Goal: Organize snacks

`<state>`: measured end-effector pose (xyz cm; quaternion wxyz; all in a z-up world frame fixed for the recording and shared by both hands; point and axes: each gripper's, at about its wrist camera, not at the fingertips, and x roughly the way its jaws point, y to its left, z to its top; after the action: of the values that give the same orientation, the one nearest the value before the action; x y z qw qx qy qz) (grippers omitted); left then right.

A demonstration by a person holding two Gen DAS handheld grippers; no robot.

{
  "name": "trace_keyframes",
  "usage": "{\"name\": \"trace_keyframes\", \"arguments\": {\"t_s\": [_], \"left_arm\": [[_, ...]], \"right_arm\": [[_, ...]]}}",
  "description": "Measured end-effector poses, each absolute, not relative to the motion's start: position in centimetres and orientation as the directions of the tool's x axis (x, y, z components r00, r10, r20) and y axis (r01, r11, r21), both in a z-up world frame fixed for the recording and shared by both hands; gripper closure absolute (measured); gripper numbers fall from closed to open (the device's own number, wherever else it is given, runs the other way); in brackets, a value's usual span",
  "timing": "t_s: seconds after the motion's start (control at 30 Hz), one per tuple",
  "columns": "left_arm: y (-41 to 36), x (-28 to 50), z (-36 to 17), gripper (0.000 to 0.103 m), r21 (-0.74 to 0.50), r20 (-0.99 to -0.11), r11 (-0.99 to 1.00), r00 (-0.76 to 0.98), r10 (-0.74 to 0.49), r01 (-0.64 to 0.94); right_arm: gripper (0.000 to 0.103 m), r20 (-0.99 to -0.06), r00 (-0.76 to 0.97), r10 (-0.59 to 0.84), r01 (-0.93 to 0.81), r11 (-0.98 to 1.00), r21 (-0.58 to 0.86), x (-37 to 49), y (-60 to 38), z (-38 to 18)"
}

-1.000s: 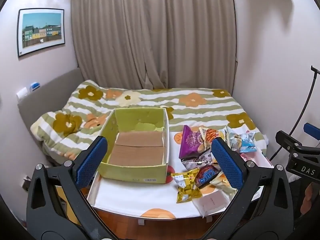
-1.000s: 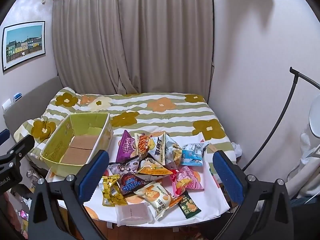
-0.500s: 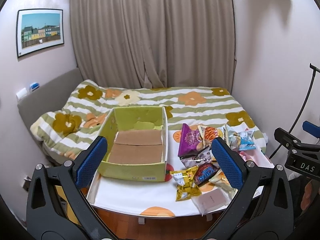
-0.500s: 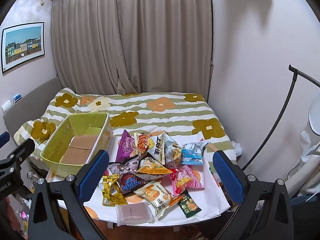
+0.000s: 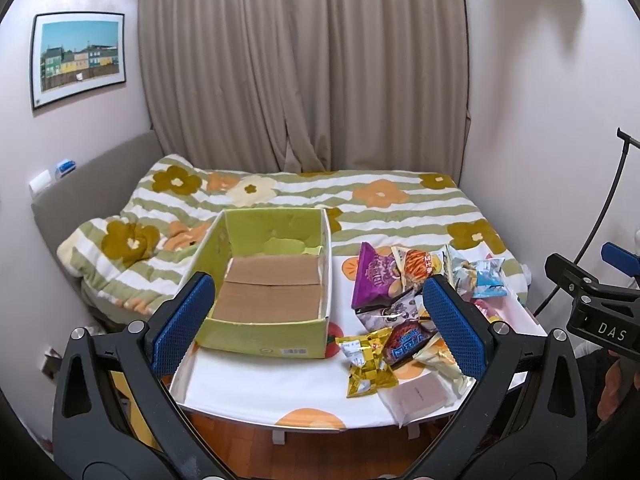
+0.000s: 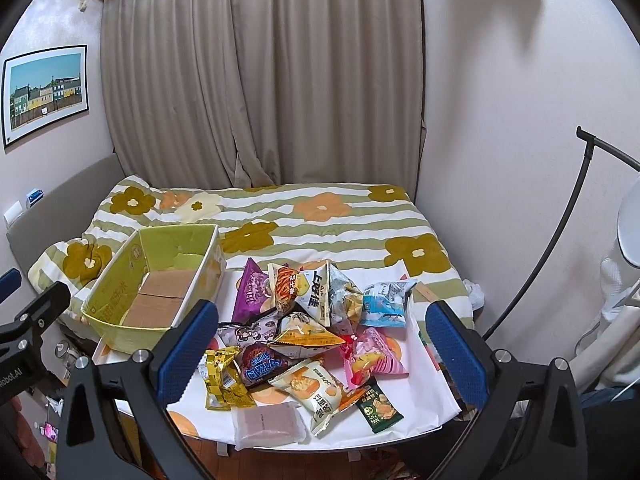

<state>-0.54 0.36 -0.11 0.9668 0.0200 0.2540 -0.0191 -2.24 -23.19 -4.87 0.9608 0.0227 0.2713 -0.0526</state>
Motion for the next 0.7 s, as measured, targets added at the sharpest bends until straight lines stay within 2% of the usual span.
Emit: {"name": "trace_keyframes", "arguments": {"t_s": [0.7], "left_arm": [[-0.31,-0.26,-0.33,0.0,0.049,-0.498,0.997,0.866,-0.029,0.061]], "right_arm": [[0.0,-0.525,0.846,-0.09,0.114,0.993,0.014,-2.24,-23.29,-4.86]]}}
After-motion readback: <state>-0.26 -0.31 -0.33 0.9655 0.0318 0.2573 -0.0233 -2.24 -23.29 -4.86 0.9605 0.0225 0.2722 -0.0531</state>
